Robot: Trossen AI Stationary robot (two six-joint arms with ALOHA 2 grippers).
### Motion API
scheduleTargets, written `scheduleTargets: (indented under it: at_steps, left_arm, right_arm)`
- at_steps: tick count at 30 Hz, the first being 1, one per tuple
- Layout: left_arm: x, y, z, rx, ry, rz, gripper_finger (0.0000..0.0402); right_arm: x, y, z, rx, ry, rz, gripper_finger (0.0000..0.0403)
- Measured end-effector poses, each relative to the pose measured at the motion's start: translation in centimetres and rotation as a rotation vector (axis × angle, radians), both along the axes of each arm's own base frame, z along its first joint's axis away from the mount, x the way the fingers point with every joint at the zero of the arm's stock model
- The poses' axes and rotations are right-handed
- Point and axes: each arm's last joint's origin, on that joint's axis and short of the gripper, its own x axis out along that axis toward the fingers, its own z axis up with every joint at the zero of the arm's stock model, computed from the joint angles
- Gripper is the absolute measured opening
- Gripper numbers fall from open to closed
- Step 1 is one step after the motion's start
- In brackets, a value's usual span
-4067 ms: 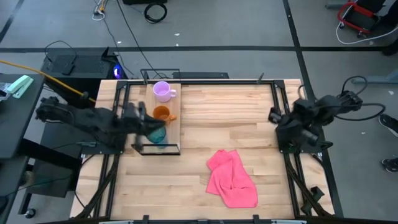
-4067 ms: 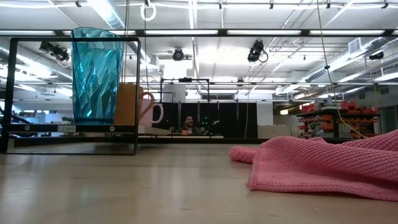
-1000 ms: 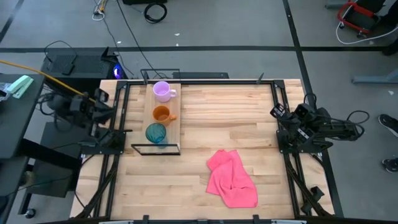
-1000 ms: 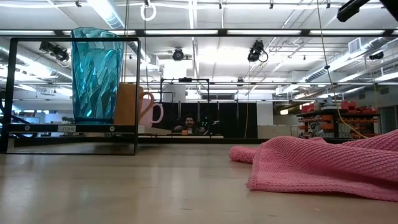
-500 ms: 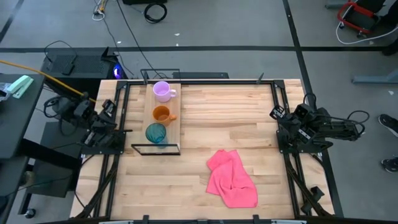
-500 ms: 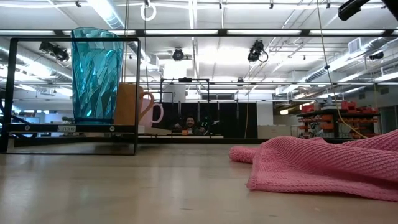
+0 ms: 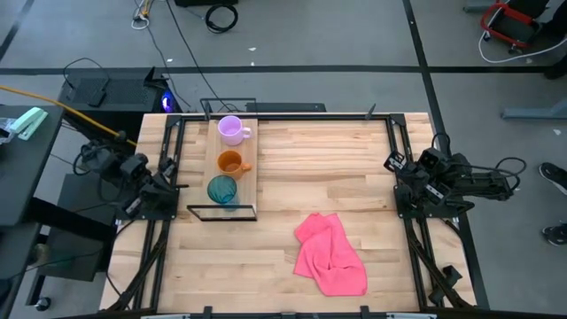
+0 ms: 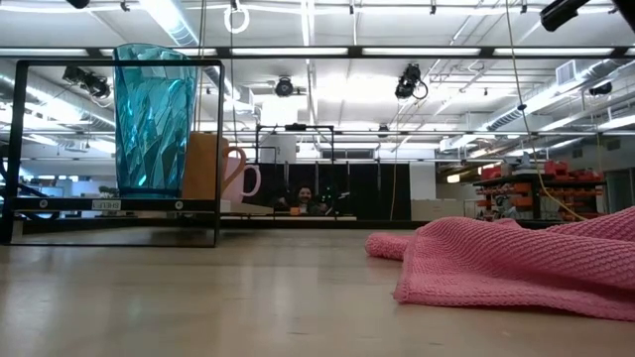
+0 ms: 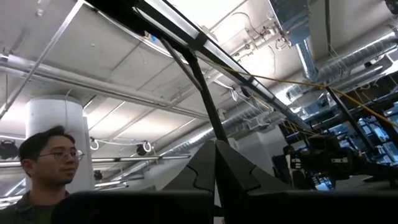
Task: Stack small to large cups/mugs on shelf
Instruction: Return to Home Position
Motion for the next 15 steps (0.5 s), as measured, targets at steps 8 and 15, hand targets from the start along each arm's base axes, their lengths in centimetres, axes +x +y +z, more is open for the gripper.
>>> scheduleTargets:
  at_steps: [8, 15]
  left_arm:
    - [-0.20, 0.21, 0.62, 0.065, -0.092, 0.065, 0.0038]
    - [-0.26, 0.46, 0.90, 0.130, -0.133, 0.163, 0.0038]
  right_arm:
    - [0.06, 0.01, -0.07, -0.011, 0.006, -0.007, 0.0016]
    - [0.10, 0.01, -0.11, -0.012, 0.013, -0.008, 0.0016]
